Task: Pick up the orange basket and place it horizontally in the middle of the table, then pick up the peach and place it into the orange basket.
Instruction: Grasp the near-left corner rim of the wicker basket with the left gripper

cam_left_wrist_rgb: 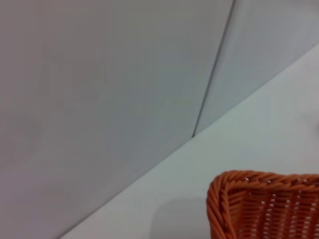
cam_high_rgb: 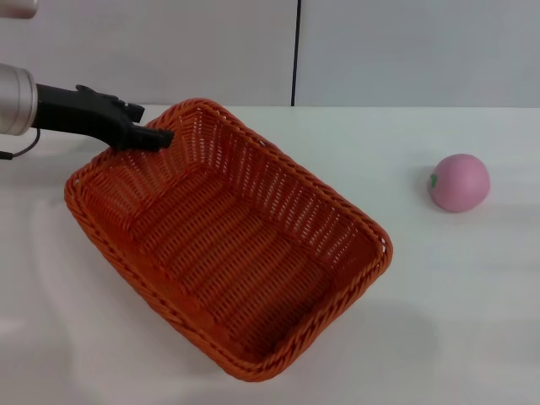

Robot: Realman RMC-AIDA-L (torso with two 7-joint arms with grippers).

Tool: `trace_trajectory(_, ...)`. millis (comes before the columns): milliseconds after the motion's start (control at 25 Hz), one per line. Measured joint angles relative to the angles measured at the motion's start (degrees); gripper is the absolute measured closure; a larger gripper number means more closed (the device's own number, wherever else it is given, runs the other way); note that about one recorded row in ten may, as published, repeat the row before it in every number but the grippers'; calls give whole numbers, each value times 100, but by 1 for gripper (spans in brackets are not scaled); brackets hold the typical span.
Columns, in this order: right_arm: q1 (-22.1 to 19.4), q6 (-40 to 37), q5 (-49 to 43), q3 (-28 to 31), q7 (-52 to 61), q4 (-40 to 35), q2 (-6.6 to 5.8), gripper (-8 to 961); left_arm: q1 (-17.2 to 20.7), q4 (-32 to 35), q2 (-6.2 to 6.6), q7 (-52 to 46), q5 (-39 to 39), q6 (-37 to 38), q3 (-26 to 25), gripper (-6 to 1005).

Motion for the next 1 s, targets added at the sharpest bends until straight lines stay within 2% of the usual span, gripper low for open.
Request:
trace_trajectory(480, 68, 142, 9, 0, -2, 0, -9, 317, -177, 15, -4, -359, 380, -54, 353, 304)
trace_trajectory(600, 70, 151, 21, 8, -2, 0, -20, 317, -473, 72, -12, -648, 929, 34, 523, 304)
trace_trajectory(720, 71, 162, 22, 7, -2, 0, -24, 316, -558, 86, -17, -729, 1065, 48, 597, 304)
trace_trajectory(1000, 72, 199, 28, 13, -3, -1, -24, 316, -612, 181, -17, -805, 1106, 45, 851, 304)
